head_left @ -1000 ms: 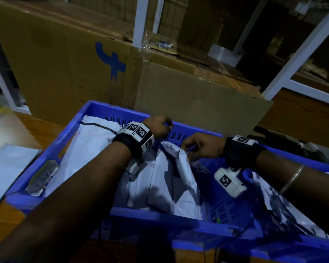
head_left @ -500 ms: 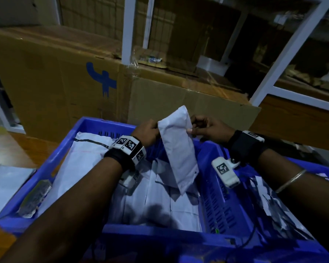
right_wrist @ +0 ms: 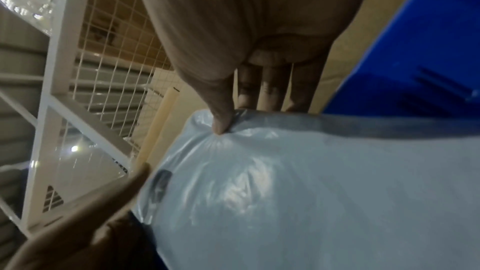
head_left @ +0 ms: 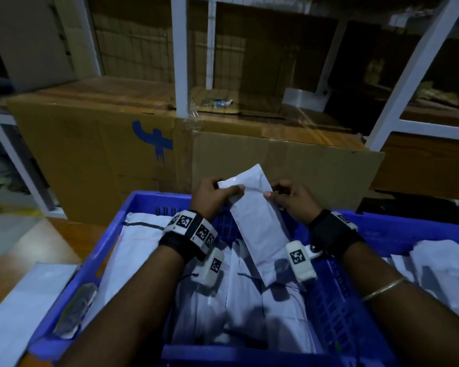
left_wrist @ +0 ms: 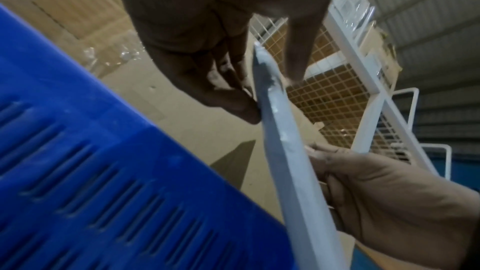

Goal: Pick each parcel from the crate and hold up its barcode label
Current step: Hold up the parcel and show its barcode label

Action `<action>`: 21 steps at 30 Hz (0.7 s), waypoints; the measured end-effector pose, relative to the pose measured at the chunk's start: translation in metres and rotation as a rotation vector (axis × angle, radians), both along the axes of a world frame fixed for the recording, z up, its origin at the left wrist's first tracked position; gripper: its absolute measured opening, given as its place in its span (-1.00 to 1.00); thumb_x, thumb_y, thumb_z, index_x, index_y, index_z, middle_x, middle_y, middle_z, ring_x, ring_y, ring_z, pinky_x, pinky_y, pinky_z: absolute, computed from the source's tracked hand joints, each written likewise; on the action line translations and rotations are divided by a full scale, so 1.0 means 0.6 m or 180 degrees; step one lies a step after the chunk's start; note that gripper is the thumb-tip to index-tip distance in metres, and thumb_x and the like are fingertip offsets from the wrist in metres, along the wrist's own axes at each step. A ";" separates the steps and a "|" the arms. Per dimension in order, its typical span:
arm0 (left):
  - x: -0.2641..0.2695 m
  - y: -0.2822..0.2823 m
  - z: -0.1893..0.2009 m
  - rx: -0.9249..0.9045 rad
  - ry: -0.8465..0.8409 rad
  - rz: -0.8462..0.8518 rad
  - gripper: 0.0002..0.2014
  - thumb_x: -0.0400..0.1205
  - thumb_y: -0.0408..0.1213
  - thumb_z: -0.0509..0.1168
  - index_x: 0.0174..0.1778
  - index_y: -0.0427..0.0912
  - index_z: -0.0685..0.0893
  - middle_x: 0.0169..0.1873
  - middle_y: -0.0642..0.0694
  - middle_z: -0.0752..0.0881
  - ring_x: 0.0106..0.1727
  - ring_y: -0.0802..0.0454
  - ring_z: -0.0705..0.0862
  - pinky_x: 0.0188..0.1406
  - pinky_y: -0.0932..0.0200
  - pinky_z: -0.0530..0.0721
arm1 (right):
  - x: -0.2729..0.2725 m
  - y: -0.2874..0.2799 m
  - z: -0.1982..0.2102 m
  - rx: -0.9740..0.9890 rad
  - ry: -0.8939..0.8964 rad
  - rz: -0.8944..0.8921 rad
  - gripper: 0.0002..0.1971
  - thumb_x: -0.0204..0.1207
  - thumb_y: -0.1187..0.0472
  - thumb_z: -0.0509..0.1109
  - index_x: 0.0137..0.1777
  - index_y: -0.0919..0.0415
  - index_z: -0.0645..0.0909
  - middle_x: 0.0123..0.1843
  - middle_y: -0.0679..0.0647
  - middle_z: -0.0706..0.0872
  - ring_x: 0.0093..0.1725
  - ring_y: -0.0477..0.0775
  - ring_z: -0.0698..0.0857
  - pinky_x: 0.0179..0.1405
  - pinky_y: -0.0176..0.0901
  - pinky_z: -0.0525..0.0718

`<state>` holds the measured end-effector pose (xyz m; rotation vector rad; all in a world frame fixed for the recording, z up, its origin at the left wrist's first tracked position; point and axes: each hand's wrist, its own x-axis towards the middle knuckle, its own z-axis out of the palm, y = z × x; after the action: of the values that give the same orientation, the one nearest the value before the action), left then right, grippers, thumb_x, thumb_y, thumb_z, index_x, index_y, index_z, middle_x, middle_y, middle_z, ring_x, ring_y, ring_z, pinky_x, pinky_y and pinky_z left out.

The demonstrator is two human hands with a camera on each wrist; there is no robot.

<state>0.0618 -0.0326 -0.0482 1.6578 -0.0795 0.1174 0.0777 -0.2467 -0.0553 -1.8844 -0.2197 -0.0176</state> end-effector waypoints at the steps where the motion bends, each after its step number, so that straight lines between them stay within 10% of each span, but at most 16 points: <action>1: 0.005 0.001 -0.006 0.0060 0.0014 0.0030 -0.83 0.47 -0.33 0.54 -0.33 -0.26 0.68 -0.62 0.07 0.66 -0.58 0.25 0.62 -0.59 0.31 0.55 | -0.001 0.004 -0.003 0.0028 -0.0021 -0.0051 -0.95 0.57 0.31 0.46 -0.02 0.18 0.71 -0.14 0.12 0.76 -0.21 -0.14 0.74 -0.25 -0.32 0.64; 8: 0.019 0.014 -0.021 -0.0247 -0.0079 0.0154 -0.75 0.34 -0.24 0.55 -0.23 -0.35 0.76 -0.37 -0.18 0.78 -0.30 -0.06 0.74 -0.30 0.09 0.65 | -0.006 0.007 -0.042 0.0268 -0.0034 -0.0018 -0.72 0.48 0.38 0.53 0.18 0.43 0.67 -0.12 0.13 0.77 -0.24 -0.25 0.70 -0.32 -0.43 0.60; 14: 0.017 0.021 -0.003 -0.0545 0.0002 0.0219 -0.78 0.54 -0.37 0.47 -0.01 -0.46 0.69 -0.43 -0.14 0.73 -0.43 0.00 0.71 -0.44 0.13 0.67 | -0.001 -0.008 -0.059 0.0183 0.0015 0.0269 -0.51 0.28 0.27 0.70 0.21 0.36 0.69 0.11 0.20 0.82 0.18 0.20 0.77 0.20 0.16 0.73; 21: 0.021 0.032 -0.003 -0.0287 0.0009 0.0541 -0.79 0.66 -0.05 0.31 -0.05 -0.13 0.58 -0.27 -0.12 0.67 -0.32 -0.08 0.70 -0.49 0.15 0.63 | -0.013 -0.007 -0.036 -0.0082 -0.0804 0.0078 -0.61 0.22 0.03 0.71 0.01 0.14 0.75 -0.02 0.03 0.84 0.02 0.04 0.79 0.03 0.12 0.74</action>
<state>0.0742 -0.0131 -0.0502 1.5730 0.0683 0.2445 0.0696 -0.2512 -0.0767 -1.9030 -0.4171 -0.2379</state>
